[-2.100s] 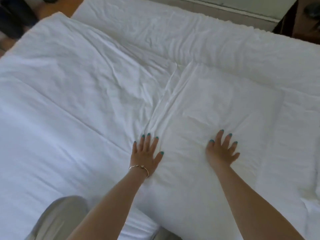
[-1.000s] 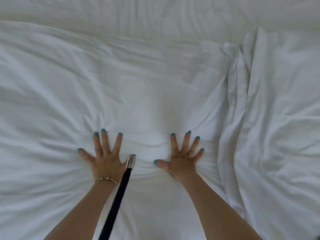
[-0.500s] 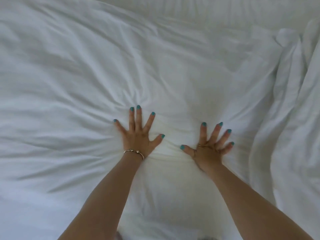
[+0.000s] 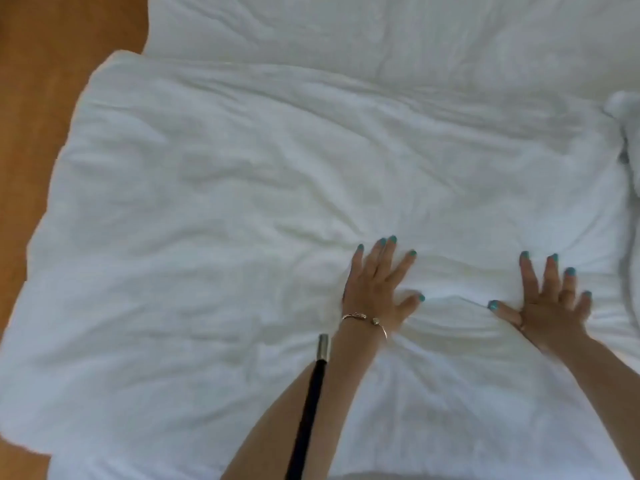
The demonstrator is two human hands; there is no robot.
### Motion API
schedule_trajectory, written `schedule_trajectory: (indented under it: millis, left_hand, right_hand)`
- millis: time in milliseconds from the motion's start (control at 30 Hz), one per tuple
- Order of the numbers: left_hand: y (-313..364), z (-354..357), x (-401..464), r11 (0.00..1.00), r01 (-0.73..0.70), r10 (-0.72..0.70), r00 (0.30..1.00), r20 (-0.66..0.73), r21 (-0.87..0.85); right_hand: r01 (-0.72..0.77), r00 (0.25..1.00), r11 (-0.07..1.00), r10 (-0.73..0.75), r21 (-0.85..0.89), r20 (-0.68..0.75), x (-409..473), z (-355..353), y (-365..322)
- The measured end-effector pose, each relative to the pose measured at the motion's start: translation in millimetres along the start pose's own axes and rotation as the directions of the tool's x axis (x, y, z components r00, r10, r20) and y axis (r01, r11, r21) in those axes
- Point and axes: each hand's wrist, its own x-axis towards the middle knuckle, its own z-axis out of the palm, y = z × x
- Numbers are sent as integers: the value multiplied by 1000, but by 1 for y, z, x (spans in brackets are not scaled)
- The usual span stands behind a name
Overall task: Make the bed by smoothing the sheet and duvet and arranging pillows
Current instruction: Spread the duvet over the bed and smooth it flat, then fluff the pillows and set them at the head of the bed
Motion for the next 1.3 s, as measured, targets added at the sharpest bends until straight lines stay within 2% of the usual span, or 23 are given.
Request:
schedule_trajectory:
  millis: [33, 100, 167, 233, 300, 400, 433, 533, 633, 700, 767, 867, 933, 1033, 1067, 1100, 1133, 1167, 1200, 1233, 1267, 1300]
  left_hand:
    - [-31, -7, -14, 998, -46, 49, 996, -77, 35]
    - [-104, -26, -48, 996, 14, -4, 993, -114, 89]
    - [-181, -47, -89, 966, 210, -189, 972, -138, 151]
    - [-253, -65, -133, 877, 439, -420, 898, -131, 194]
    - [-302, -77, -172, 784, 581, -582, 810, -66, 220]
    - [-330, -80, -193, 758, 619, -633, 774, 2, 206]
    - [-333, -81, -192, 746, 648, -657, 754, 6, 156]
    - [-349, -84, -184, 642, 764, -764, 644, 31, -63]
    - [-367, -89, -183, 595, 767, -773, 628, 90, -239]
    - [-385, -96, -183, 494, 790, -802, 575, 160, -364]
    - [-408, -99, -189, 367, 791, -788, 544, 287, -490]
    - [-427, -94, -216, 166, 702, -695, 582, 422, -693]
    - [-421, -90, -236, 177, 686, -702, 591, 398, -706]
    - [-398, -78, -268, 301, 806, -813, 496, 304, -510]
    - [-387, -73, -280, 282, 843, -846, 443, 295, -457]
    - [-375, -69, -292, 220, 874, -879, 370, 301, -434]
    - [-363, -66, -303, 108, 887, -899, 280, 338, -448]
    - [-353, -68, -312, -63, 853, -894, 183, 410, -518]
    - [-349, -68, -317, -271, 744, -861, 97, 500, -611]
    - [-350, -67, -320, -447, 598, -809, 47, 586, -666]
    - [-357, -65, -321, -561, 482, -756, 34, 654, -674]
    - [-366, -62, -323, -618, 415, -718, 48, 695, -667]
  right_hand:
    - [-24, 998, 997, 29, 75, -64, -15, 2, -15]
    - [-11, 987, 977, 45, 213, -153, -46, 8, -73]
    - [118, 971, 975, -73, 191, -228, -74, 25, -154]
    - [313, 928, 945, -281, 101, -244, -99, 39, -247]
    - [515, 838, 857, -505, -6, -206, -125, 51, -335]
    - [772, 599, 604, -795, -197, -93, -167, 65, -434]
    - [795, 565, 559, -824, -234, -49, -177, 67, -452]
    - [776, 585, 577, -809, -256, -51, -183, 70, -464]
    - [797, 532, 524, -844, -300, -60, -171, 68, -445]
    - [808, 514, 496, -857, -317, -32, -165, 61, -437]
    - [825, 502, 467, -864, -320, 33, -161, 57, -435]
    - [837, 497, 464, -866, -289, 49, -162, 55, -437]
    - [833, 500, 465, -865, -300, 46, -161, 57, -437]
    - [826, 505, 466, -862, -318, 48, -160, 59, -434]
    - [823, 506, 467, -861, -322, 45, -160, 59, -434]
    - [820, 509, 468, -859, -330, 48, -159, 58, -434]
    - [815, 514, 467, -856, -342, 57, -160, 58, -435]
    - [810, 520, 466, -851, -357, 68, -160, 58, -435]
    - [804, 526, 466, -847, -368, 76, -161, 58, -436]
    - [801, 532, 468, -842, -374, 85, -161, 58, -436]
    - [799, 538, 471, -837, -374, 95, -161, 58, -437]
    - [798, 545, 475, -832, -372, 107, -162, 57, -438]
